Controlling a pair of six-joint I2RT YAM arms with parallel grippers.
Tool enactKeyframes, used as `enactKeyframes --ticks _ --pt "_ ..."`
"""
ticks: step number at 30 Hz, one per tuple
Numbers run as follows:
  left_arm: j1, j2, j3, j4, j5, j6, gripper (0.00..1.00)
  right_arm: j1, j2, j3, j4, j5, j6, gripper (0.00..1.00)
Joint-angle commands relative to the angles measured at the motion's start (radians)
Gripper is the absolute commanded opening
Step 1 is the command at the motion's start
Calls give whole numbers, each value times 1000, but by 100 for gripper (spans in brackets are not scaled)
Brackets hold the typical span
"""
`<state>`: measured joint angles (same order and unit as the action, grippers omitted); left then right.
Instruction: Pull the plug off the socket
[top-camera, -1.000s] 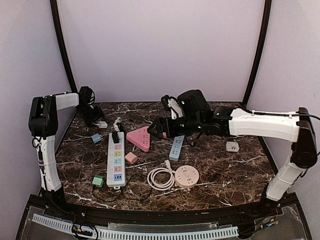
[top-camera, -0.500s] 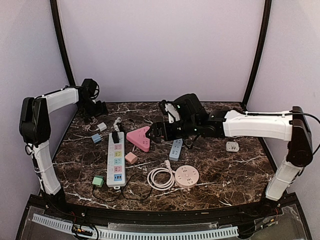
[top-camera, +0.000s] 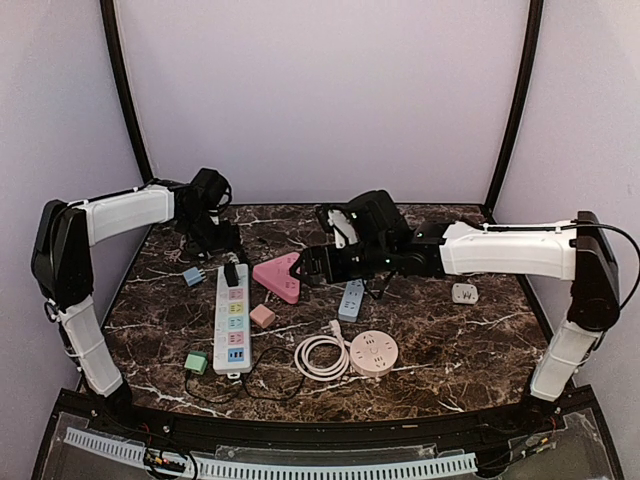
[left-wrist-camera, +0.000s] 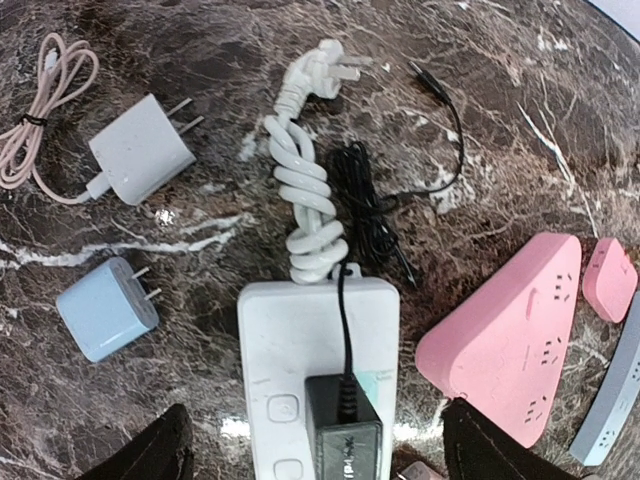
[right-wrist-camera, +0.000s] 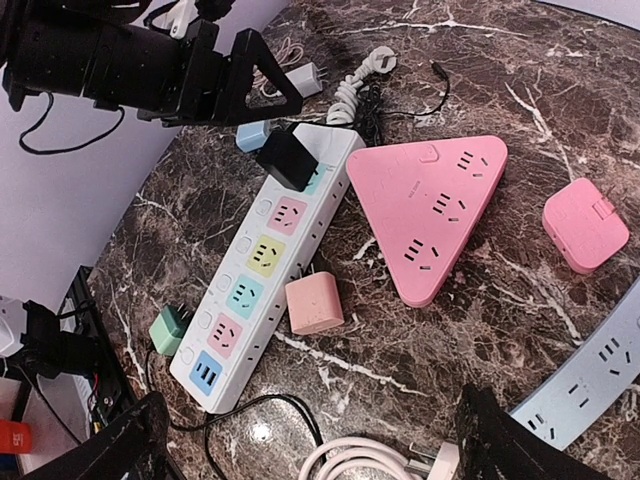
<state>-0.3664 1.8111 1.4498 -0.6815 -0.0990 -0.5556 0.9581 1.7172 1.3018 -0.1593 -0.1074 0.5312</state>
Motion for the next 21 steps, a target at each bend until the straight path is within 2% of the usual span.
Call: enactKeyframes --ticks 1,4,11,16,21 --pt "-42 -39 -2 -66 -36 28 84 -10 19 1 45 -13 5 96" --pt "-53 -13 19 -107 -65 46 79 -13 19 -2 49 -15 10 96" --pt "-71 64 86 -164 -36 78 61 -16 35 -1 58 -26 19 96" --pt "-77 106 122 -174 -13 93 53 -18 55 7 69 -41 24 96" --pt "-77 153 166 -203 -11 105 42 -18 90 30 73 -57 25 96"
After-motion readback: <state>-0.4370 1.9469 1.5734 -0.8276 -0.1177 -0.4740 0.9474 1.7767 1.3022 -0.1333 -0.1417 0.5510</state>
